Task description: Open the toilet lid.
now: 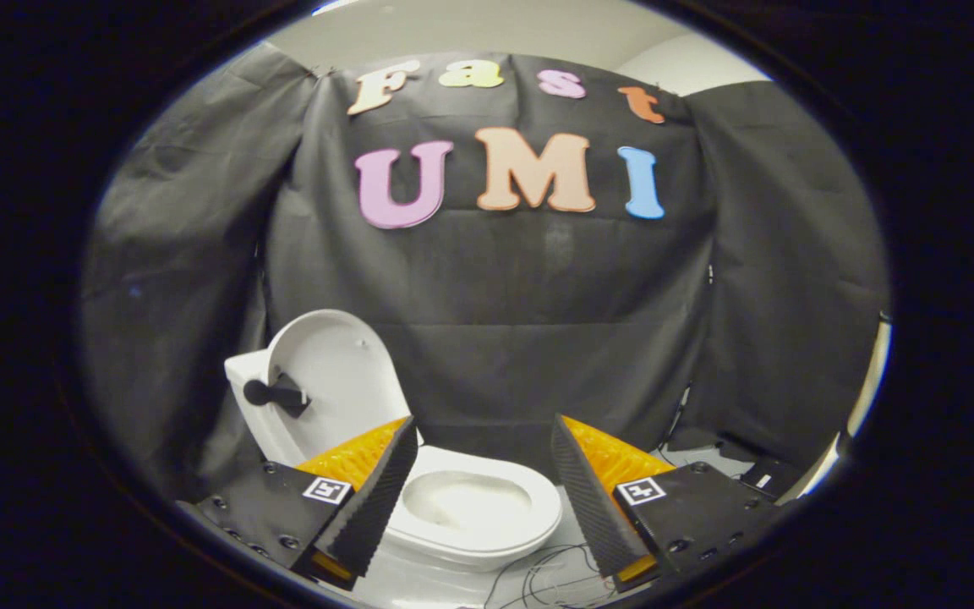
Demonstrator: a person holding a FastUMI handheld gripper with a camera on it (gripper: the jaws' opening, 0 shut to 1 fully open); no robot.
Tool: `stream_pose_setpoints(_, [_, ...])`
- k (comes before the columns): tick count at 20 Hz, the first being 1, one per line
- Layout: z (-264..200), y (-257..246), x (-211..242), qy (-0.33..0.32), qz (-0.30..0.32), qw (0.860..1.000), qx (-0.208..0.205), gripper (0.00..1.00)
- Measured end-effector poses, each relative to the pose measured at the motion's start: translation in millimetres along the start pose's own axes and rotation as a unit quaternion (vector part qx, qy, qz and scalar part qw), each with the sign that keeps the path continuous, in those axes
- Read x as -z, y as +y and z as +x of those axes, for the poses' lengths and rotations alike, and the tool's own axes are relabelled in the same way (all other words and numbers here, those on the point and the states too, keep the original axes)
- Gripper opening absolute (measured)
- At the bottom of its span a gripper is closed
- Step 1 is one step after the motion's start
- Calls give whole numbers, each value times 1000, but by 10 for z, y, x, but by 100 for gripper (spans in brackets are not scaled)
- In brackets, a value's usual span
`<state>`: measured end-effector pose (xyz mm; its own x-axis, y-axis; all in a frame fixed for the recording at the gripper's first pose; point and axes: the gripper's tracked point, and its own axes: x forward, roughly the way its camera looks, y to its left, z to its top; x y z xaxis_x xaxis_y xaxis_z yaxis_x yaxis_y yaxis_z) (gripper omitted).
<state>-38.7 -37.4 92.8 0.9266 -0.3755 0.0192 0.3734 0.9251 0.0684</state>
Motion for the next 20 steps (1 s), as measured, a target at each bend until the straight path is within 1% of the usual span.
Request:
stream_pose_setpoints(3, [11, -136, 40, -8, -3, 1000, -5, 98])
stream_pose_setpoints(6, [29, -416, 104, -11, 48, 999, 8, 98])
stream_pose_setpoints(9, [50, -676, 69, -37, 100, 994, 31, 97])
stream_pose_setpoints(11, [82, -742, 115, -41, 117, 992, 39, 97])
stream_pose_setpoints(13, [86, -772, 186, -36, 115, 992, 47, 98])
stream_pose_setpoints(16, [118, -699, 281, -21, 114, 992, 44, 99])
stream_pose_setpoints(18, [154, -636, 388, -3, 96, 994, 45, 99])
stream_pose_setpoints(20, [187, -506, 439, 13, 76, 996, 35, 99])
